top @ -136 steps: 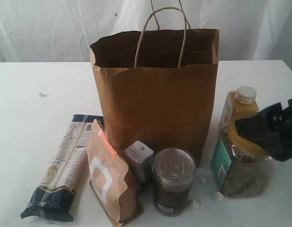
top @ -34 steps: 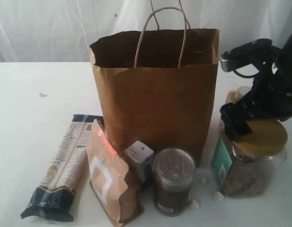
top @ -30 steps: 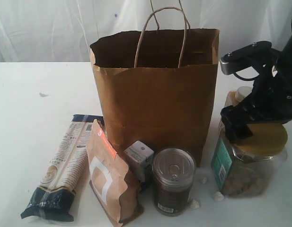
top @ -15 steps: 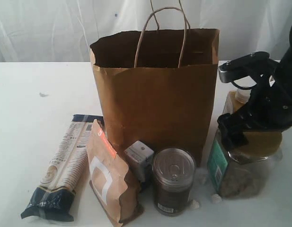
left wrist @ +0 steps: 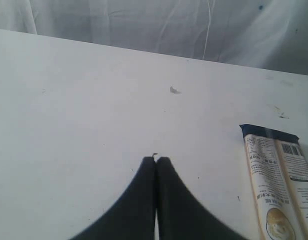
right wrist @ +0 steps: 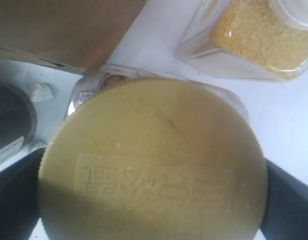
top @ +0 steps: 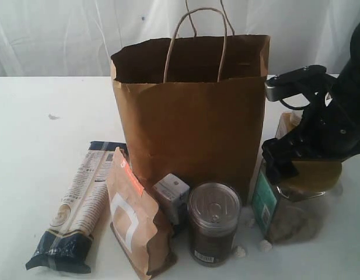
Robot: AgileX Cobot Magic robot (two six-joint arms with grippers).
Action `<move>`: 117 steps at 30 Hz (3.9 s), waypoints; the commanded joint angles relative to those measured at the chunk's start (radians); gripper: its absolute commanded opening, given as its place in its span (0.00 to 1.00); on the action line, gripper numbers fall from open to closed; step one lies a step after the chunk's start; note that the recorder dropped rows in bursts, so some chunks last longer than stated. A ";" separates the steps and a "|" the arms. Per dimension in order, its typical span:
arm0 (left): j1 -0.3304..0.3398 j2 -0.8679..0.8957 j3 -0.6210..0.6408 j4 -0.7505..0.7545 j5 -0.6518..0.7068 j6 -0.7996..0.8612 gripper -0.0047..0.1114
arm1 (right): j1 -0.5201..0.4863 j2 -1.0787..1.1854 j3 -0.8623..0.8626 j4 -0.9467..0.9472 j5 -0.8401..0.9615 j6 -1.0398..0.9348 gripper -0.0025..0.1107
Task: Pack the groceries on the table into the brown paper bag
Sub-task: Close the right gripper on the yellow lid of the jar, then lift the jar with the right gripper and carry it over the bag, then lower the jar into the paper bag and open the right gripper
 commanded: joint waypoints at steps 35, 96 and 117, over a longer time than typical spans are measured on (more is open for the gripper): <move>-0.008 -0.004 0.004 -0.004 -0.003 -0.003 0.04 | 0.026 -0.024 -0.921 0.134 0.180 -0.034 0.02; -0.008 -0.004 0.004 -0.004 -0.003 -0.003 0.04 | 0.306 0.111 -0.974 -0.032 0.136 -0.051 0.02; -0.008 -0.004 0.004 -0.004 -0.003 -0.003 0.04 | 0.313 0.218 -0.968 -0.038 0.238 0.005 0.02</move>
